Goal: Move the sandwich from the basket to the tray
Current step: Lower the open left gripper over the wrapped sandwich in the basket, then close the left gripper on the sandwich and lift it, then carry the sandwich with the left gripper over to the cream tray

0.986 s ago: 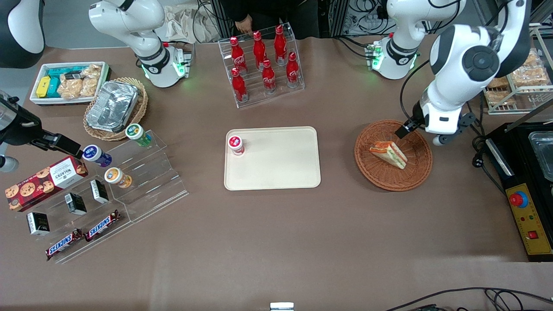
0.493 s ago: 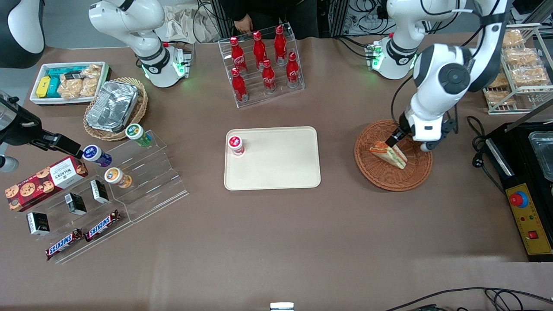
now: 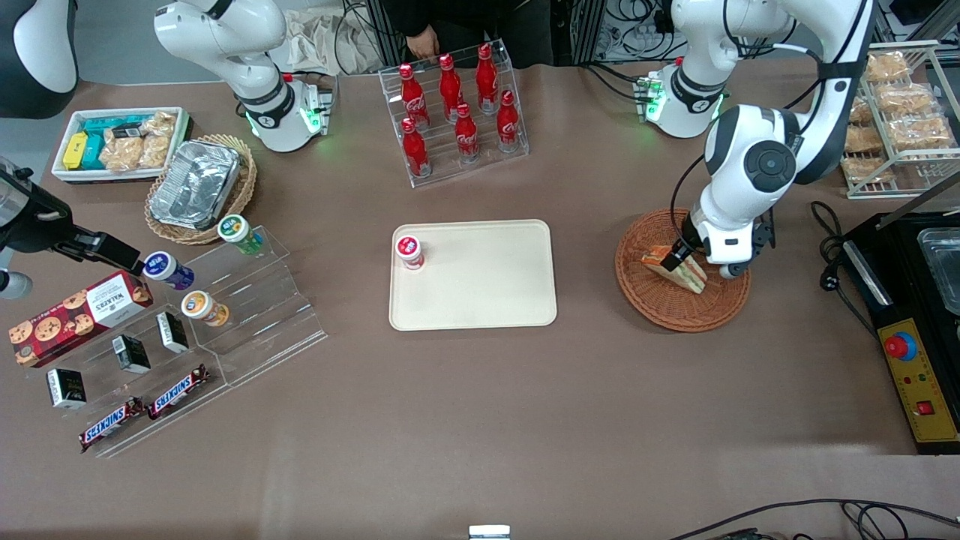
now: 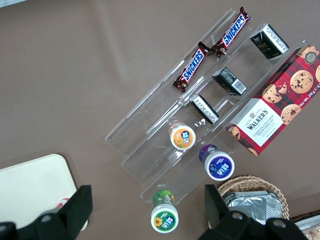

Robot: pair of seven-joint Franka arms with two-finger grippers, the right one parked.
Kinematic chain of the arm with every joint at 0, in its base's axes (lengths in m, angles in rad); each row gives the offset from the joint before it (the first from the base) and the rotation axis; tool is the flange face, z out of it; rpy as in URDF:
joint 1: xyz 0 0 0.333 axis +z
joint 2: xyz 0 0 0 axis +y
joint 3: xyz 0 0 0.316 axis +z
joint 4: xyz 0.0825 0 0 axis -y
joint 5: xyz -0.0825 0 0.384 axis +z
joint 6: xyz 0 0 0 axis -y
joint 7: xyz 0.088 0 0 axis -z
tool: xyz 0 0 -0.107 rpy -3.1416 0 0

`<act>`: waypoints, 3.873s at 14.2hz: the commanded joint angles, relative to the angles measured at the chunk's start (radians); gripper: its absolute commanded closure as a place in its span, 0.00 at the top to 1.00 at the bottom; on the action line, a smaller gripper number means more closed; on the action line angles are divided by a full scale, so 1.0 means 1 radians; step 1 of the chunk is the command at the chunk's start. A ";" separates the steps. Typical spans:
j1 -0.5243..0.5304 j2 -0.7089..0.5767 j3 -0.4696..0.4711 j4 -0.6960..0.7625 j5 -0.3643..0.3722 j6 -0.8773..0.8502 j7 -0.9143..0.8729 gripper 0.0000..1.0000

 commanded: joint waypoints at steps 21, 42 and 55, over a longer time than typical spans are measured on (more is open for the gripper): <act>0.001 0.064 0.018 -0.075 0.046 0.187 -0.027 0.00; -0.083 -0.057 -0.299 0.353 -0.013 -0.262 0.284 0.00; -0.203 0.154 -0.298 0.095 0.191 0.230 0.293 0.00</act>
